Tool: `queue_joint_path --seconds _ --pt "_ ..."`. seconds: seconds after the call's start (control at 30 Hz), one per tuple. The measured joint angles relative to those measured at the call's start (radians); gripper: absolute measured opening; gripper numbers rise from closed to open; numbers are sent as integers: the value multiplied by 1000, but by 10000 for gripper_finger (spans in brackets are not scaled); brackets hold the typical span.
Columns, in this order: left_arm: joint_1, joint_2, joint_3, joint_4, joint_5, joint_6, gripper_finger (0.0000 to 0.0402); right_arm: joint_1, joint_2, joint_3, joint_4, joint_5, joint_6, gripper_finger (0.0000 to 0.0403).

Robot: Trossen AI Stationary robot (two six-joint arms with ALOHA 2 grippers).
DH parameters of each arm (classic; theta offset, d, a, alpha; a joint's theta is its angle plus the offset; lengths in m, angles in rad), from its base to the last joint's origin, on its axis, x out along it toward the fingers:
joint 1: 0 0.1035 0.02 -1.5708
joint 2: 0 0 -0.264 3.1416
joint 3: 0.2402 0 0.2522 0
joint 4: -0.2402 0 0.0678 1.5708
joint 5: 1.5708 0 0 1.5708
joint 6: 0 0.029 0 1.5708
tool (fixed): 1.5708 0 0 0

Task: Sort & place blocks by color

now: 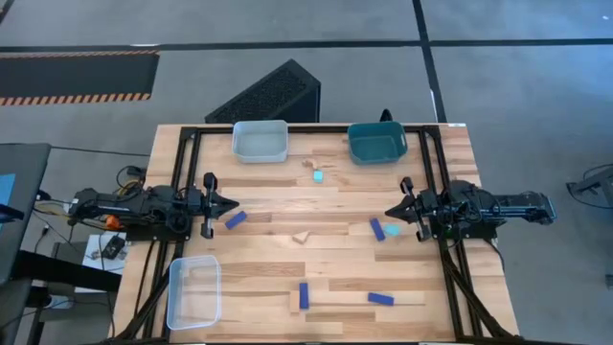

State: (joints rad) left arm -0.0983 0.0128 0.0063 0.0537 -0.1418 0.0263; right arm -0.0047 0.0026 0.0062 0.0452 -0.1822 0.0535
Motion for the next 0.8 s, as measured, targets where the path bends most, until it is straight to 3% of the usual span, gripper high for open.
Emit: queue_joint_path --seconds 0.43,0.8 --pt "0 0 0 10 -4 -69 0 0 0 0 0 0 0 33" --pt "0 0 0 84 -210 42 0 -5 0 0 15 2 -44 33"
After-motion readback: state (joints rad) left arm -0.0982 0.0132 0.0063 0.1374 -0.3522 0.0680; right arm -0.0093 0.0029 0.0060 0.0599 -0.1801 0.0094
